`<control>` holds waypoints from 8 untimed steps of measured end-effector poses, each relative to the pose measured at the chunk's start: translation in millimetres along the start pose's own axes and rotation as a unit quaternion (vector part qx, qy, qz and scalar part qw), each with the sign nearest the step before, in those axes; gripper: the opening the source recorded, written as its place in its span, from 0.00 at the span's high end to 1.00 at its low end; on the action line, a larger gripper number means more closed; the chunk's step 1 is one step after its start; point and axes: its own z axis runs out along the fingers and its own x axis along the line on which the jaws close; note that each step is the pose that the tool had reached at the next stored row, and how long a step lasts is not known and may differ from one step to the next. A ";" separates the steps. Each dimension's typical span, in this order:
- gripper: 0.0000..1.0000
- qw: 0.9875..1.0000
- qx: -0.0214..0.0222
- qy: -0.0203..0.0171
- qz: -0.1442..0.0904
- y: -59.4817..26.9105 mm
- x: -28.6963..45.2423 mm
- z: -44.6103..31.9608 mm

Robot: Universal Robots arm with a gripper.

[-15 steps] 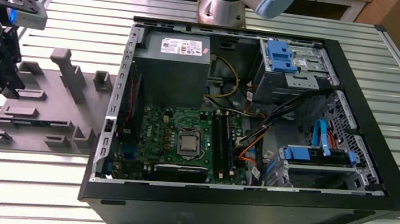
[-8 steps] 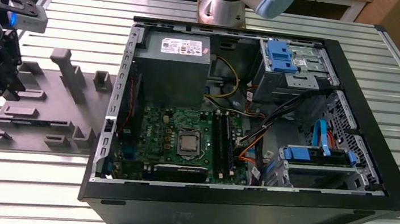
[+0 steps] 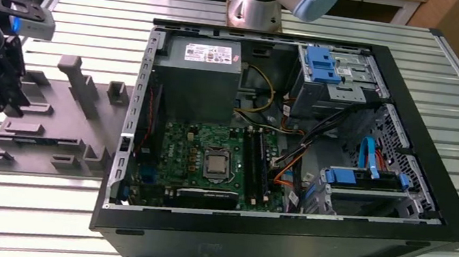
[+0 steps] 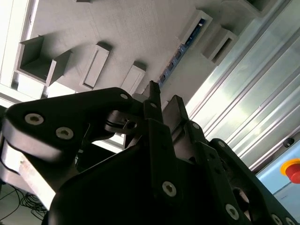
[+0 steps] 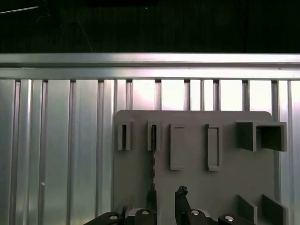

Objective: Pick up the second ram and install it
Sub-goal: 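Pick up the second ram and move it above second insertion slot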

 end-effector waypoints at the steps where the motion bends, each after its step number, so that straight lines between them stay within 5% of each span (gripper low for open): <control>1: 0.70 1.000 0.000 0.000 0.000 0.0 0.3 0.9; 8: 0.70 1.000 0.000 0.000 0.000 0.0 2.4 8.9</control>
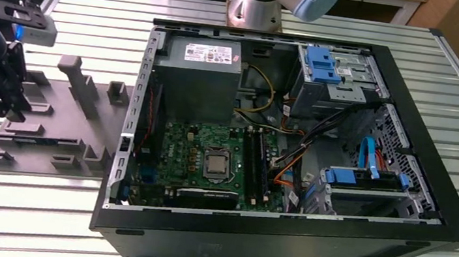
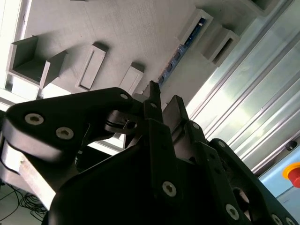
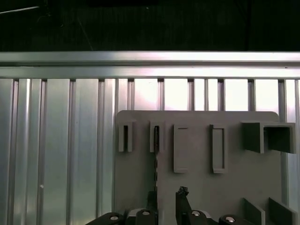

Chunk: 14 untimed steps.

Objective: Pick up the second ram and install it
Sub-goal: 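Pick up the second ram and move it above second insertion slot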

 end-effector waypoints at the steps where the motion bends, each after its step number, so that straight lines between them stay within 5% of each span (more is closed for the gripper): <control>1: 0.70 1.000 0.000 0.000 0.000 0.0 0.3 1.3; 14: 0.70 1.000 0.000 0.000 0.002 -0.1 2.3 13.7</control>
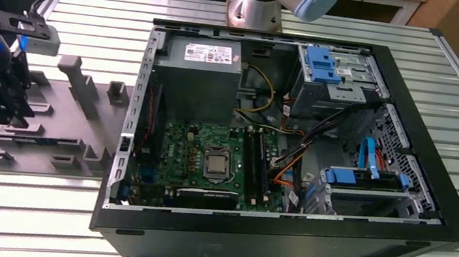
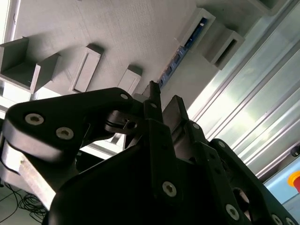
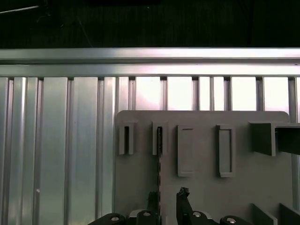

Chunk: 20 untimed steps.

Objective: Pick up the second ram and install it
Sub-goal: 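Pick up the second ram and move it above second insertion slot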

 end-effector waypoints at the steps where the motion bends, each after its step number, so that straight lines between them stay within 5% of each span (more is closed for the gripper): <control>1: 0.70 1.000 0.000 0.000 0.000 0.0 0.0 0.6; 9: 0.64 1.000 0.000 0.000 0.000 0.0 0.0 2.5; 10: 0.57 1.000 0.000 0.000 0.000 0.0 0.0 4.0; 20: 0.57 1.000 0.001 0.000 0.000 -0.1 3.3 20.7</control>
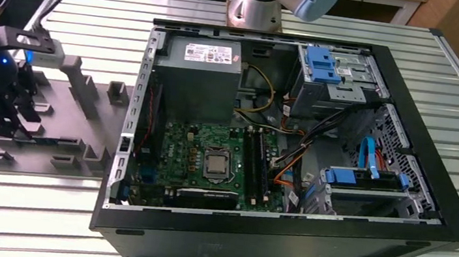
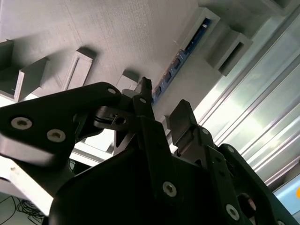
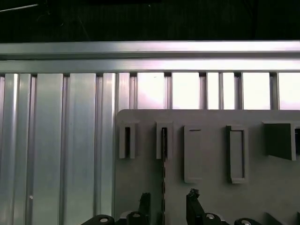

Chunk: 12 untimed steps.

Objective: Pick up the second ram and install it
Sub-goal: 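Pick up the second ram and move it above second insertion slot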

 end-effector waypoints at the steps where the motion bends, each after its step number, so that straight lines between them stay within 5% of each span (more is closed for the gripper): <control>1: 0.57 1.000 0.000 0.000 0.000 0.0 0.4 1.2; 11: 0.58 1.000 0.001 0.000 0.000 -0.1 2.7 12.1; 12: 0.65 1.000 0.001 0.000 0.000 -0.1 2.8 12.9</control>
